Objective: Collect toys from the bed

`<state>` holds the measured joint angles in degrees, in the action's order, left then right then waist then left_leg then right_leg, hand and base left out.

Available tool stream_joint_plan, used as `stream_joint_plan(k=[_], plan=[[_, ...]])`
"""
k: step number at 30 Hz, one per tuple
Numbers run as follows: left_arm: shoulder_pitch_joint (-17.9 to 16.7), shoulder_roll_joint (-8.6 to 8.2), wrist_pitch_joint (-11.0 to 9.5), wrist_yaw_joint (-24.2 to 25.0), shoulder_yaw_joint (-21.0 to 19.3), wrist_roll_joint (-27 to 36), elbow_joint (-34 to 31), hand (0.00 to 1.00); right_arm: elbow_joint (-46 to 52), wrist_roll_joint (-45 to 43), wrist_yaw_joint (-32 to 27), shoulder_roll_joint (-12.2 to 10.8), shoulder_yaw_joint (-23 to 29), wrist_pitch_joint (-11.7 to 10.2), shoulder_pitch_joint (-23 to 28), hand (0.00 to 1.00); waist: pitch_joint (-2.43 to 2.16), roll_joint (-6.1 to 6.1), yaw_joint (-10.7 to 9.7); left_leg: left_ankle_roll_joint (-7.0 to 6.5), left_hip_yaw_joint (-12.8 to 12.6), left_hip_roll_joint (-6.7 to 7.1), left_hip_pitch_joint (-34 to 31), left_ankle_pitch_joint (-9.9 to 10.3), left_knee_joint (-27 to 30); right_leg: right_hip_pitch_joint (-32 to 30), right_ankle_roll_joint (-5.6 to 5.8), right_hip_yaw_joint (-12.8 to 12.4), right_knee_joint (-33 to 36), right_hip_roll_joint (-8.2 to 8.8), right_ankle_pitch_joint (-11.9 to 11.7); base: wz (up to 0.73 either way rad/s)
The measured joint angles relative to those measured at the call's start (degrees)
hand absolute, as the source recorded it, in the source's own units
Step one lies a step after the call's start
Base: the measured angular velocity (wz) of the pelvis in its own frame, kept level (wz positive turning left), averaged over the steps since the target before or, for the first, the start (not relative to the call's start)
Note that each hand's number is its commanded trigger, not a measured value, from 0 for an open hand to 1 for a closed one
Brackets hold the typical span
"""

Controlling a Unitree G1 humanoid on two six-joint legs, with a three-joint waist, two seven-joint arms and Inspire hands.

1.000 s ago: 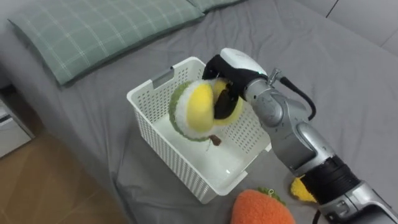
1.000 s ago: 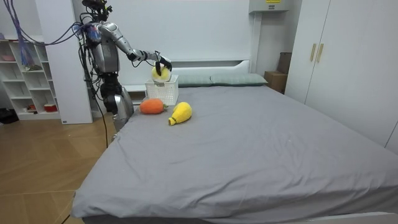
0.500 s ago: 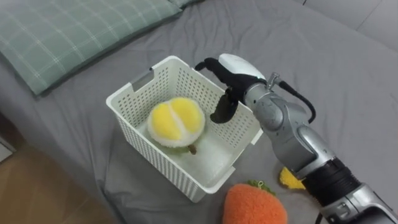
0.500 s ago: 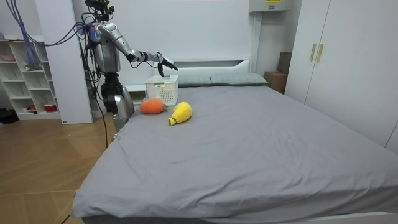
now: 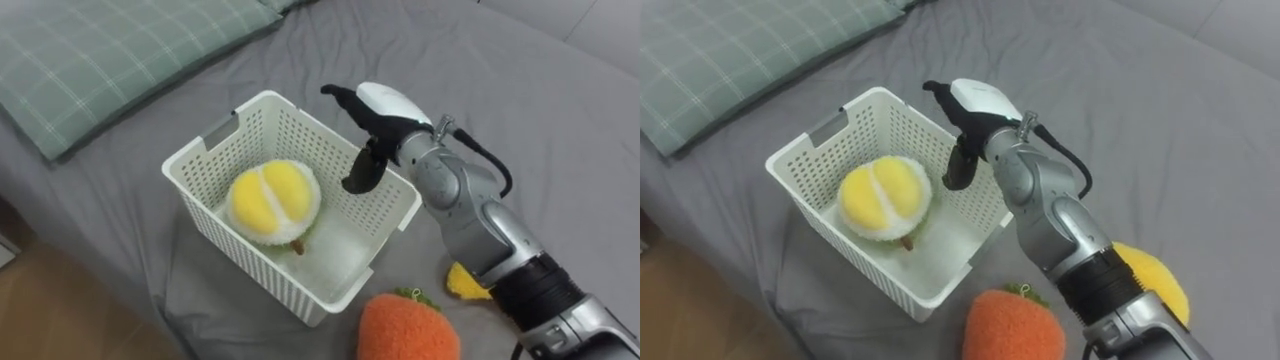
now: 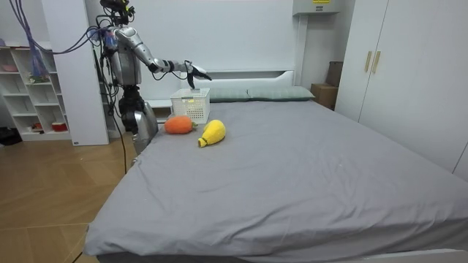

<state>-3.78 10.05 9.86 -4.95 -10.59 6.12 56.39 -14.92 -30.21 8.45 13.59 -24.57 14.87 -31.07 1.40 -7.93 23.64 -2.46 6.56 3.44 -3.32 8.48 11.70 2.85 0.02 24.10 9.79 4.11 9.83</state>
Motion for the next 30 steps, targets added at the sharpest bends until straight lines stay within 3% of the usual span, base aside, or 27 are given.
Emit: stream_joint_plan(k=[4,8,15,19,25,27,30], plan=[[-2.5,-0.25,0.0,-0.1,-0.4,0.0,-0.2,0.00,0.7,5.9,-4.8,0.0,6.0,-1.2,1.7,0.00,-0.62,0.75,-1.6,-0.24,-0.3,0.05,0.5,-0.1,0.0,0.4,0.23,-0.2,-0.1,0.38,-0.2,-0.01],[-3.9,-0.49,0.0,-0.2,-0.4,0.0,-0.2,0.00,-0.2,13.0,-9.4,0.3,9.8,-2.0,3.9,0.00,-0.58,2.11,-4.0,-0.39,-0.5,0.14,1.2,-0.2,-0.1,1.2,0.40,-0.4,0.0,0.50,-0.3,-0.02],[-7.1,-1.39,-1.7,-1.7,-0.5,0.1,-0.2,0.00,-3.4,23.0,-14.9,2.9,15.2,-5.8,12.2,0.00,-1.07,4.13,-8.5,-0.72,-3.1,-0.22,2.3,0.0,-0.5,1.1,0.45,-2.2,0.8,0.69,-0.3,-0.15],[-7.4,-1.76,-2.3,-2.1,-0.1,0.7,-0.2,0.00,-14.5,26.6,-16.5,3.8,17.5,-6.6,12.3,0.00,-1.12,4.06,-11.2,-0.78,-3.7,-0.39,2.4,0.0,-0.6,0.7,0.43,-3.3,1.1,0.62,-0.3,-0.14],[-6.5,-1.26,-3.5,-2.1,1.2,1.2,-0.3,0.00,-24.5,28.0,-19.3,6.3,17.9,-8.0,11.9,0.00,-1.56,3.22,-12.2,-0.74,-5.4,-0.92,-0.2,0.0,-0.2,-3.3,0.05,-5.3,2.1,0.08,-0.6,-0.17],[-5.4,-1.13,-3.6,-2.1,2.8,1.2,-0.3,0.00,-31.1,26.7,-20.5,6.5,18.6,-8.6,9.4,0.00,-1.49,3.12,-12.6,-0.75,-6.3,-1.17,-2.7,0.0,0.3,-5.8,-0.17,-5.6,2.3,-0.06,-1.0,-0.21],[-2.3,-0.62,-4.2,-2.1,5.2,1.2,0.3,0.00,-39.1,24.8,-21.2,6.9,18.6,-9.4,5.7,0.00,-0.82,2.57,-12.3,-0.69,-7.4,-1.55,-5.9,-0.3,0.9,-9.7,-0.53,-6.4,2.8,-0.23,-1.6,-0.15]])
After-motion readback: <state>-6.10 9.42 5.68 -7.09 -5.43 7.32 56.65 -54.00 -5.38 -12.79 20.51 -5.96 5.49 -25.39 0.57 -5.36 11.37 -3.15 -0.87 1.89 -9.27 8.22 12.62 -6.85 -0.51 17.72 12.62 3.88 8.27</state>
